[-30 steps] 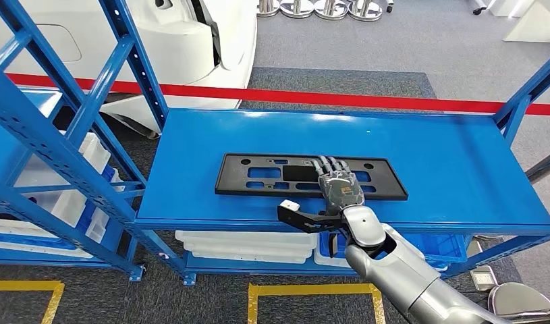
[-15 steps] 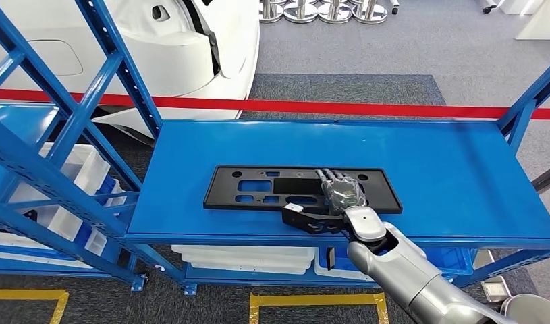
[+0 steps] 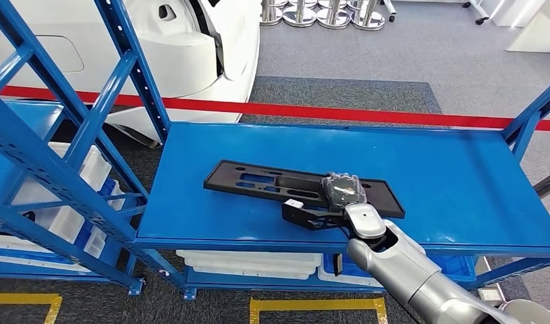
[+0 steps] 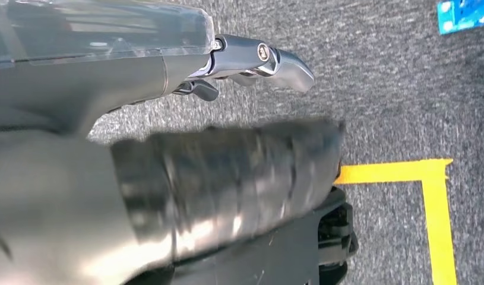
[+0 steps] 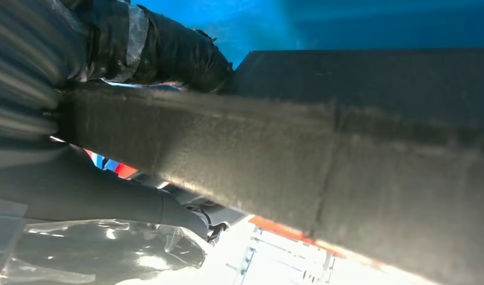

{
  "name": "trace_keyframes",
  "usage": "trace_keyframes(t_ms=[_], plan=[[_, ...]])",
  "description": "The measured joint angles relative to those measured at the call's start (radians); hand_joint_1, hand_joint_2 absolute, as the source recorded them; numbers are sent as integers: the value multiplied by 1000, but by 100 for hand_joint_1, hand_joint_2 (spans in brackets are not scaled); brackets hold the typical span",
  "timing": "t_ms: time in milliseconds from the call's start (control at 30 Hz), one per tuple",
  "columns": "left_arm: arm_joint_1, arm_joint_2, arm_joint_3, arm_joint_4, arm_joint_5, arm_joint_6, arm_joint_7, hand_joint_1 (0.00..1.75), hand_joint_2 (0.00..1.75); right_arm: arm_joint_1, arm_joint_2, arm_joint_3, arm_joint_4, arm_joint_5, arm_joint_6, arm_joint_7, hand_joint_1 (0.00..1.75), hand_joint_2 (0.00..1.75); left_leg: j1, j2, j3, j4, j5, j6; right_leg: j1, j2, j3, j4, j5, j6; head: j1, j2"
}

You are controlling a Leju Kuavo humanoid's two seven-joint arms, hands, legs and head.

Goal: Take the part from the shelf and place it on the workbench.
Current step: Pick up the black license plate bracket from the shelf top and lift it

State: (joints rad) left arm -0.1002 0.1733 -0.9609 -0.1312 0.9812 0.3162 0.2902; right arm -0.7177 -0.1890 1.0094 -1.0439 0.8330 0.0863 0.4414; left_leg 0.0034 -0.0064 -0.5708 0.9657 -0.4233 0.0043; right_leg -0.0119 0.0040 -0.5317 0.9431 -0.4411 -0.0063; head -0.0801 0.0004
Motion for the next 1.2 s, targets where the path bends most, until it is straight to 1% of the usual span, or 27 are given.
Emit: trace_keyframes(t_ms=[100,133,233,433,567,633,733,800,867,1033,1200], plan=[[0,0,0,0,0,0,0,0,175,0,0,3,0,0,0,0,175,175,-1,0,-2,0,1,3,-2,0,1,-6,3,22,0,0],[0,0,0,0,0,0,-1,0,175,0,0,5,0,0,-1,0,175,175,-1,0,-2,0,1,3,-3,0,1,-7,3,27,0,0],[0,0,0,0,0,0,-11,0,175,0,0,8,0,2,-6,1,175,175,-1,0,-2,0,1,4,-3,0,1,-7,3,29,0,0],[0,0,0,0,12,-2,-39,0,175,5,0,17,-1,12,-43,3,175,175,-1,0,-1,-2,4,5,-3,-1,0,-6,3,29,0,0],[0,0,0,0,15,-2,-33,0,175,20,-12,15,-12,30,-69,6,175,175,-1,0,0,-3,5,4,-3,-1,-2,-6,3,29,0,0],[0,-2,-3,0,0,-8,-29,0,175,56,-47,4,-45,49,-92,10,175,175,-1,-2,1,-3,5,4,-3,-3,-1,-7,2,29,-1,0],[2,-4,-16,-1,-27,-20,-28,0,175,141,-135,-42,-124,79,-124,-5,175,175,-1,-9,1,-3,4,5,-3,-7,2,-7,1,31,-1,0],[4,-5,-24,-1,-33,-23,-29,0,175,186,-187,-83,-173,93,-126,-24,175,175,-2,-10,1,-3,3,6,-3,-7,3,-8,1,32,0,0],[4,-5,-29,-1,-35,-24,-29,0,175,218,-224,-117,-212,105,-118,-33,175,175,-2,-9,1,-3,2,7,-3,-6,3,-8,1,32,0,0],[1,-5,-40,-1,-35,-24,-29,0,175,268,-277,-169,-283,116,-104,-38,175,175,-2,-7,1,-3,2,7,-3,-6,2,-8,1,32,0,0],[1,-5,-48,-1,-35,-24,-29,0,175,291,-304,-192,-319,116,-103,-38,175,175,-2,-7,1,-3,3,7,-3,-6,2,-8,2,33,-1,0]])
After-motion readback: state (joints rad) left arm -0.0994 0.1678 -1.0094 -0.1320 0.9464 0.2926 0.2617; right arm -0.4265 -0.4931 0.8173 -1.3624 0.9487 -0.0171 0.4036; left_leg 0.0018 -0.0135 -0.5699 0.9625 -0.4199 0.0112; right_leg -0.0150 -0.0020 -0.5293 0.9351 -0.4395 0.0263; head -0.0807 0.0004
